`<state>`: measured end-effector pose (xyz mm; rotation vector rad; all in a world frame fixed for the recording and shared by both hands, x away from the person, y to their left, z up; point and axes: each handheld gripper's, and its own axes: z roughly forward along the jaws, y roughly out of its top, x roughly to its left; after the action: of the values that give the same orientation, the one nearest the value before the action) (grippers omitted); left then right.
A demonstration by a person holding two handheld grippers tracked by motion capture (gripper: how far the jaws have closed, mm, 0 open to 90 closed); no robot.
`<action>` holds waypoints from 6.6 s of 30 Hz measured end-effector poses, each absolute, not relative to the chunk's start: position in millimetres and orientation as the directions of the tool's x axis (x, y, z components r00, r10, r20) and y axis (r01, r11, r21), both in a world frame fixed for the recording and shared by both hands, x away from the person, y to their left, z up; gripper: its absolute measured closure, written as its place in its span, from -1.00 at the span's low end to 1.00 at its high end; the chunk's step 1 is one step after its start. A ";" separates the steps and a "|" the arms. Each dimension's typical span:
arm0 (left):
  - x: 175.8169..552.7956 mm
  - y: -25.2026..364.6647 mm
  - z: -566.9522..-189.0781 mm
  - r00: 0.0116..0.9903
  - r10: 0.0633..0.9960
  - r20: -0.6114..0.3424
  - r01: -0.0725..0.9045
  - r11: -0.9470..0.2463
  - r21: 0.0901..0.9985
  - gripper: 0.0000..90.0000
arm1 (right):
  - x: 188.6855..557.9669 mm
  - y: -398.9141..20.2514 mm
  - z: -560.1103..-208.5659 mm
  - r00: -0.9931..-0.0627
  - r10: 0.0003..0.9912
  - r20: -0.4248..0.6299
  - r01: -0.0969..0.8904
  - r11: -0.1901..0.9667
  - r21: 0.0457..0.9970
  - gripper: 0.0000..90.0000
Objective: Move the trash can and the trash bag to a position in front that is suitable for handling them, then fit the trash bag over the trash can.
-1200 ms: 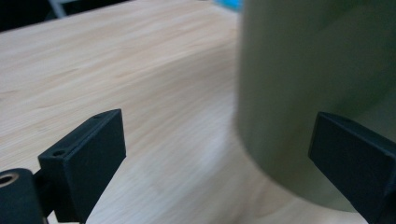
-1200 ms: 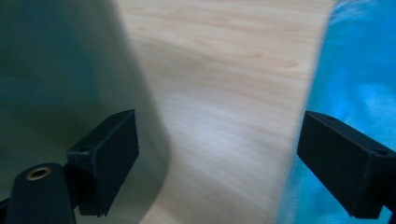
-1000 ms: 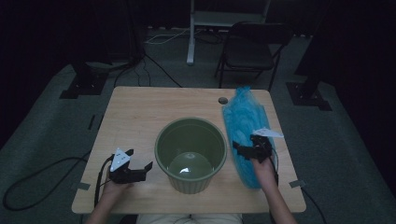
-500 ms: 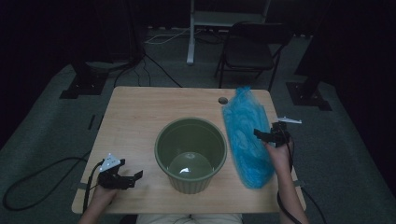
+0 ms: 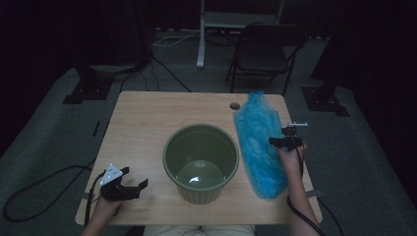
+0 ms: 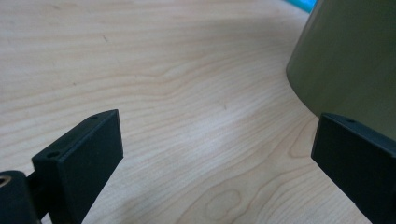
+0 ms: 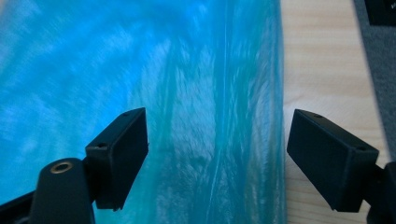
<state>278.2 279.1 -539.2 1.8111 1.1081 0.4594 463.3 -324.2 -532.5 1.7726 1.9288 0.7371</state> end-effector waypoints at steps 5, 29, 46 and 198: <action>279.0 279.2 -537.8 0.527 0.840 -0.127 0.458 -0.154 0.876 -0.94 | 459.1 -314.9 -536.7 -0.125 0.992 0.012 0.761 0.088 0.642 -0.28; 272.1 273.2 -540.4 0.555 0.824 -0.114 0.390 -0.137 0.910 -0.93 | 369.6 -306.7 -514.9 -0.309 0.936 0.170 0.658 0.081 0.749 1.00; 267.5 274.5 -540.0 0.510 0.856 -0.087 0.409 -0.153 0.900 -0.93 | 271.1 -319.9 -537.4 -0.339 0.897 0.283 0.722 0.055 0.689 0.80; 264.6 263.8 -532.8 0.566 0.819 -0.092 0.468 -0.227 0.854 -0.93 | 345.9 -152.4 -349.3 -0.810 0.431 0.397 0.391 -0.108 0.914 1.00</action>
<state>264.6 263.8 -532.8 1.8732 1.0457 0.4767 345.9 -152.4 -349.3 0.9574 2.0784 2.1094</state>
